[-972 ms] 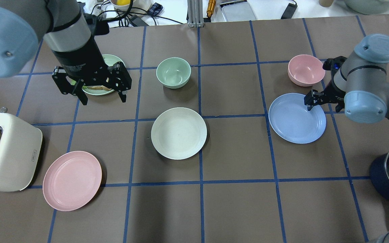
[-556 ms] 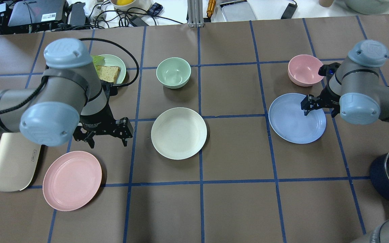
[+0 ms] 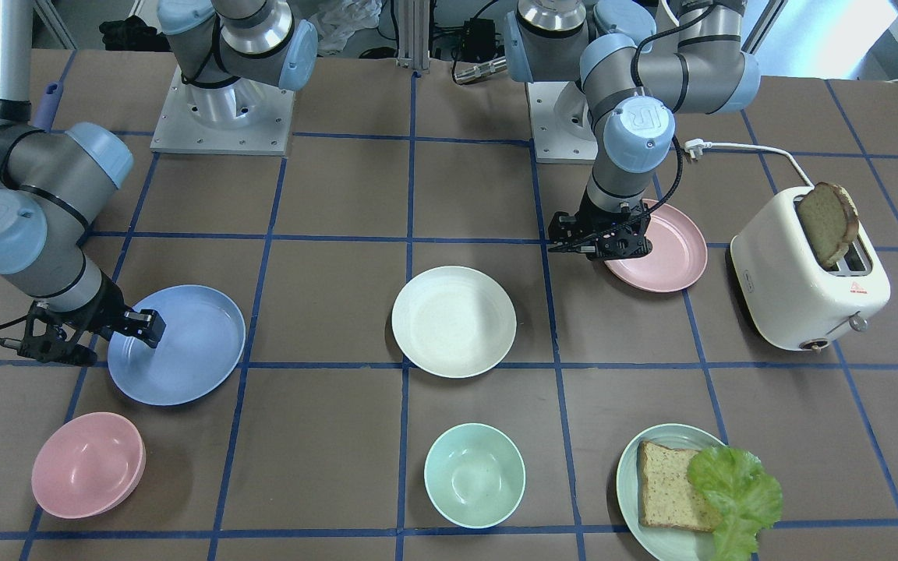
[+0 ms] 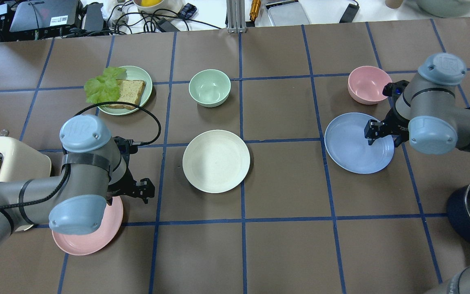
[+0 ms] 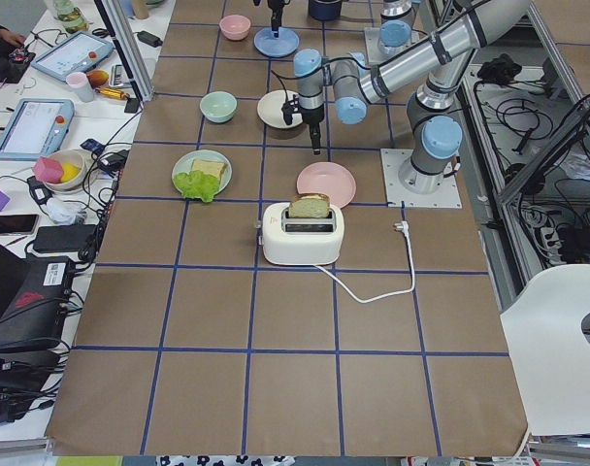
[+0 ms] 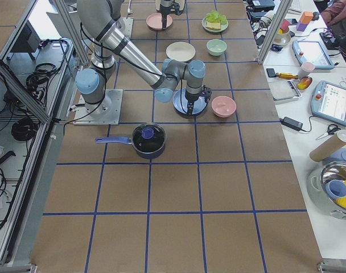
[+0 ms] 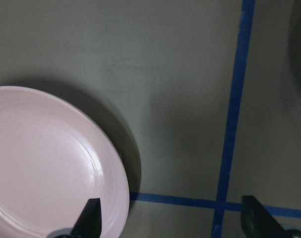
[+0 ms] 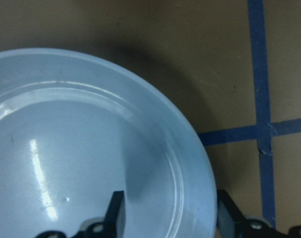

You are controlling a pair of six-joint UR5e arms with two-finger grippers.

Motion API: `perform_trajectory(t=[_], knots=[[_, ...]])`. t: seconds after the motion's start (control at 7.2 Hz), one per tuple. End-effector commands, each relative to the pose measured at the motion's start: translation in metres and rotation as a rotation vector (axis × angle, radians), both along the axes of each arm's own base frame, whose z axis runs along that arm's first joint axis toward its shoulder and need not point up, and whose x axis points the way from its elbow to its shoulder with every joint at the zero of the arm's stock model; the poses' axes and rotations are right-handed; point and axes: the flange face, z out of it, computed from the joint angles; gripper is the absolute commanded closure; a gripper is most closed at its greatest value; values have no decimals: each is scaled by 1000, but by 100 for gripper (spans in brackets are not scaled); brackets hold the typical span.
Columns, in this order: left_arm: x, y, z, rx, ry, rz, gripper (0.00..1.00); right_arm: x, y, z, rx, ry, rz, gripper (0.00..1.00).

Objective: Stack three plates with pink and blue
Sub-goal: 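Grasp the pink plate rim with the left gripper and lift it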

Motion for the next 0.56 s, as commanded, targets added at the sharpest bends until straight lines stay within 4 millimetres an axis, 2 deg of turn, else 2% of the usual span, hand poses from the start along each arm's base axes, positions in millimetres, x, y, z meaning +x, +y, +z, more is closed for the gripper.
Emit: perform_trajectory(t=[0.0, 0.14, 0.28, 0.42], knots=[[8, 23, -25, 4, 8, -47, 0, 5, 1, 3, -15, -28, 0, 76], [8, 28, -31, -12, 6, -47, 6, 6, 2, 3, -11, -28, 2, 86], [8, 33, -39, -25, 4, -47, 12, 8, 2, 4, -13, -28, 5, 92], [8, 32, -38, -27, 3, -53, 32, 9, 3, 10, -18, -24, 6, 93]])
